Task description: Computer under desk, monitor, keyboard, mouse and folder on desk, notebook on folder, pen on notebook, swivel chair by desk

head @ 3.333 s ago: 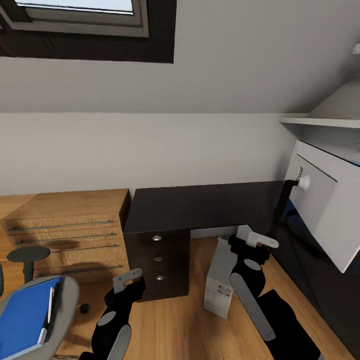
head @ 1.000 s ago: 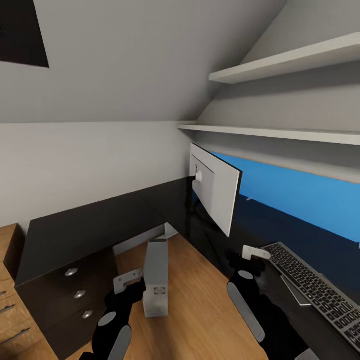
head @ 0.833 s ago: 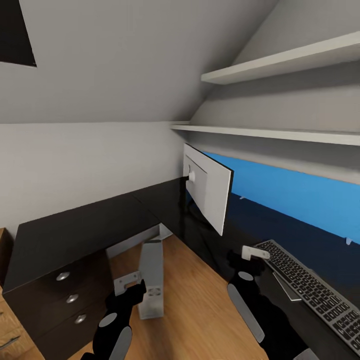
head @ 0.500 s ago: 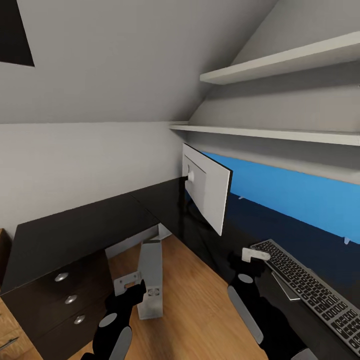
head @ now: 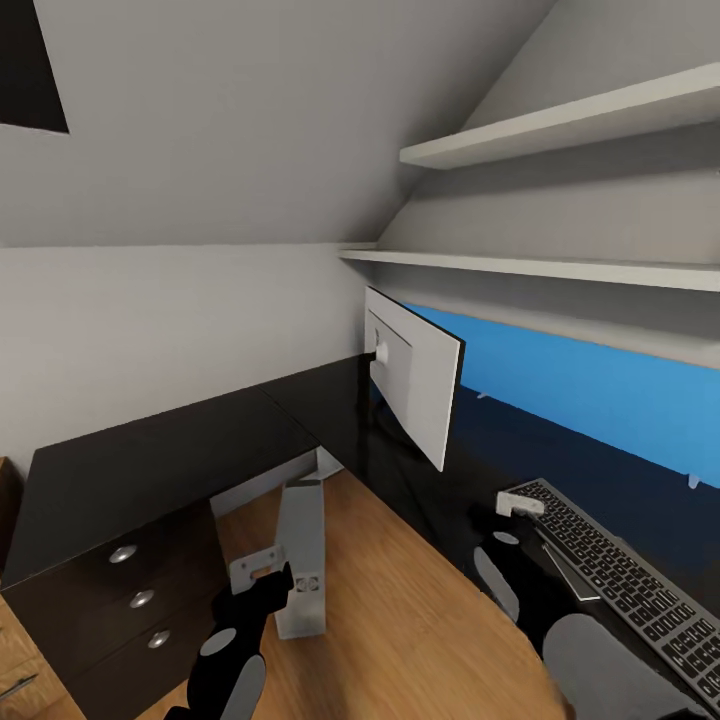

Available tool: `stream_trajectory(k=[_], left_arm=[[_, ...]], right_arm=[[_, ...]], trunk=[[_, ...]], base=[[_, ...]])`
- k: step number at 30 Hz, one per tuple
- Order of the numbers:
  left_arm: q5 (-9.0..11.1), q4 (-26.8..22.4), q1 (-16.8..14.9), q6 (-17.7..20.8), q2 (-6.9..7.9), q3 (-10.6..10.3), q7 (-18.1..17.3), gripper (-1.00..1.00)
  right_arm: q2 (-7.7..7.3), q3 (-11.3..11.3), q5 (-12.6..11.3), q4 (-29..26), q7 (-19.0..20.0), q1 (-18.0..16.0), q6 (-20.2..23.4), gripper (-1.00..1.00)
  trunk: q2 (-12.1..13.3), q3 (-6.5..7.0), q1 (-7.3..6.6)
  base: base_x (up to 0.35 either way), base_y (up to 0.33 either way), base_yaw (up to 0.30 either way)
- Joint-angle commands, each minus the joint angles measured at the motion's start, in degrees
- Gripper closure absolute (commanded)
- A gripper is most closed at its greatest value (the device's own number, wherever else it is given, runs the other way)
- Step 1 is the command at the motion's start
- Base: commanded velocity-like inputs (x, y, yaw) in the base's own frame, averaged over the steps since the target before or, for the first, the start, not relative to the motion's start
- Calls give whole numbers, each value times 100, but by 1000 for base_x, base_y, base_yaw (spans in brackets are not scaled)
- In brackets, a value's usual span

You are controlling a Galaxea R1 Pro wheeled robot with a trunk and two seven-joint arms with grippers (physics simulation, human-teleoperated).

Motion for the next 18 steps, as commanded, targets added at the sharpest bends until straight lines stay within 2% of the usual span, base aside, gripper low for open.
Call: stream_trajectory(k=[1,3,7,13,15,16,18], left_arm=[[44,-7,-5,15,1,-8,45,-100],[44,-7,-5,15,-1,-8,45,-100],[44,-4,-5,15,0,-13,45,-100],[44,-6,-5,15,0,-15,45,-100],[44,-6,-5,15,0,-14,45,-100],[44,-6,-5,15,1,-16,45,-100],[44,-6,-5,15,-1,-16,45,-100]], right_arm=[[-11,10,-28,168,46,-84,-5,-100],[-35,-118,-38,754,412,-350,-155,-100],[-84,-336,-51,1478,853,-701,-308,-100],[-96,-541,-72,1708,976,-814,-318,-100],[-97,-682,-73,1727,983,-822,-306,-100],[-97,-840,-74,1739,988,-826,-233,-100],[-96,-883,-74,1741,989,-828,-172,-100]], trunk=[[-5,-7,0],[-5,-7,0],[-5,-7,0],[-5,-7,0],[-5,-7,0],[-5,-7,0],[-5,-7,0]], base=[[0,0,0],[0,0,0],[0,0,0],[0,0,0],[0,0,0],[0,0,0],[0,0,0]])
